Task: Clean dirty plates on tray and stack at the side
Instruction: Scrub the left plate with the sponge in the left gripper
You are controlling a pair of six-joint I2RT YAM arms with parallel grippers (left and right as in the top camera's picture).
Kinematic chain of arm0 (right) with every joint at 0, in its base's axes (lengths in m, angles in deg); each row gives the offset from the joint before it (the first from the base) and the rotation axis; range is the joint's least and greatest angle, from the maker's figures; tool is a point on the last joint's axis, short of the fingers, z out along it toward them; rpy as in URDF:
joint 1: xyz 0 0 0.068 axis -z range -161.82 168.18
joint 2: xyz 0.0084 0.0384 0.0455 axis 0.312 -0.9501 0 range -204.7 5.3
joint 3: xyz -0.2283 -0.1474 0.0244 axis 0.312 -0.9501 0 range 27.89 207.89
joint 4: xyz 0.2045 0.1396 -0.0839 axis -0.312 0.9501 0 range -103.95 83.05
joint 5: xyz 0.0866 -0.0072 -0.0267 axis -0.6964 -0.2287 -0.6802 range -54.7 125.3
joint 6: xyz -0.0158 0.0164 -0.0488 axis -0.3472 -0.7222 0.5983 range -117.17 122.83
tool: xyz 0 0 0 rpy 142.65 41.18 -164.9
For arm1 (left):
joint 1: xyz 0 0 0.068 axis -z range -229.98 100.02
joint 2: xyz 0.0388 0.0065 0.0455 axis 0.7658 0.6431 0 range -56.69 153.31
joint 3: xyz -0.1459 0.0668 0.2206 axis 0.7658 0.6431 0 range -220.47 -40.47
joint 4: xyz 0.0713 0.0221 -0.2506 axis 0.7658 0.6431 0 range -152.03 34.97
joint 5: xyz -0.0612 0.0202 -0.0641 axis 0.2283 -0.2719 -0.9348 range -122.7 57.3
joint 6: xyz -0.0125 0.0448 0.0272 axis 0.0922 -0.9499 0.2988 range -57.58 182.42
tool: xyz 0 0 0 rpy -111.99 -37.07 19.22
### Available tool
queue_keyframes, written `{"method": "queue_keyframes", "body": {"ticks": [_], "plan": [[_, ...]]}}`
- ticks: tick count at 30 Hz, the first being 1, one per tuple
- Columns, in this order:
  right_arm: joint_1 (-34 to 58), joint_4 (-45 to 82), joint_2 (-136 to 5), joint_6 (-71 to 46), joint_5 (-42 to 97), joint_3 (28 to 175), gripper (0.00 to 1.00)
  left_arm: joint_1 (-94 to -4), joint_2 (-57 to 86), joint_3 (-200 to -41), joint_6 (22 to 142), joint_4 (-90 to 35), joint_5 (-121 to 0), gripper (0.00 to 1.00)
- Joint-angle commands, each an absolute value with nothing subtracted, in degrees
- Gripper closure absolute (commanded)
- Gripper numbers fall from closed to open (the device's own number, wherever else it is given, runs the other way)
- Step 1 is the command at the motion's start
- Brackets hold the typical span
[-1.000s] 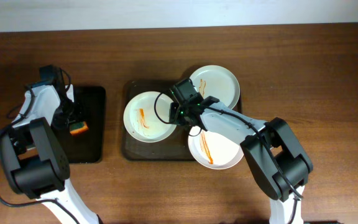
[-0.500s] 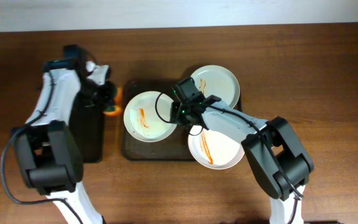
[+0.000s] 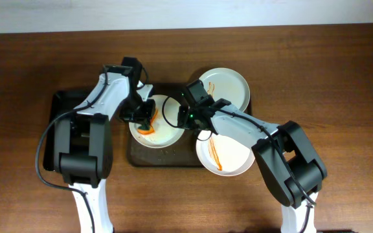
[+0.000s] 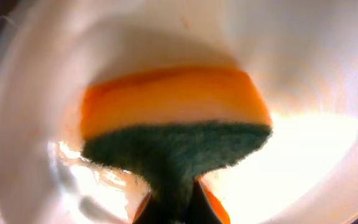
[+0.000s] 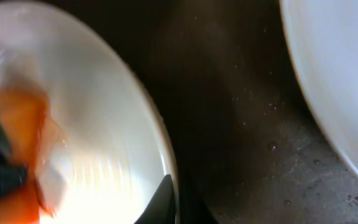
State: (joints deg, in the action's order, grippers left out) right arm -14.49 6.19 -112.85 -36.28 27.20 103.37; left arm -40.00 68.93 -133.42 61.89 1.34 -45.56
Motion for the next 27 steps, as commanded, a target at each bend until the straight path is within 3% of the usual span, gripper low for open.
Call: {"method": "queue_keyframes", "body": {"ticks": [1, 4, 7, 10, 13, 16, 19, 21, 23, 27], "plan": [[-14.2, 6.2, -114.1, -36.7, 26.9, 102.7, 0.96, -37.5, 72.3, -131.5, 54.8, 9.4, -51.6, 1.0], [-14.2, 6.2, -114.1, -36.7, 26.9, 102.7, 0.96, -37.4, 72.3, -131.5, 56.4, 5.0, -51.6, 1.0], [-14.2, 6.2, -114.1, -36.7, 26.9, 102.7, 0.96, -37.4, 72.3, -131.5, 60.3, -7.8, -51.0, 1.0], [-14.2, 6.2, -114.1, -36.7, 26.9, 102.7, 0.96, -37.3, 72.3, -131.5, 63.2, -15.8, -38.8, 1.0], [-14.2, 6.2, -114.1, -36.7, 26.9, 102.7, 0.96, -37.3, 72.3, -131.5, 73.3, -16.1, -18.2, 1.0], [-14.2, 6.2, -114.1, -36.7, 26.9, 102.7, 0.96, -37.3, 72.3, -131.5, 74.6, -8.0, -16.1, 1.0], [-14.2, 6.2, -114.1, -36.7, 26.9, 102.7, 0.96, -37.3, 72.3, -131.5, 72.7, 0.1, -22.3, 1.0], [-14.2, 6.2, -114.1, -36.7, 26.9, 102.7, 0.96, -37.3, 72.3, -131.5, 59.9, 4.1, -42.4, 1.0], [-14.2, 6.1, -114.1, -36.7, 26.9, 102.7, 0.96, -37.3, 72.3, -131.5, 55.6, 5.4, -52.6, 1.0], [-14.3, 6.2, -114.1, -36.7, 26.9, 102.7, 0.96, -37.3, 72.3, -131.5, 57.8, 0.8, -58.0, 1.0]]}}
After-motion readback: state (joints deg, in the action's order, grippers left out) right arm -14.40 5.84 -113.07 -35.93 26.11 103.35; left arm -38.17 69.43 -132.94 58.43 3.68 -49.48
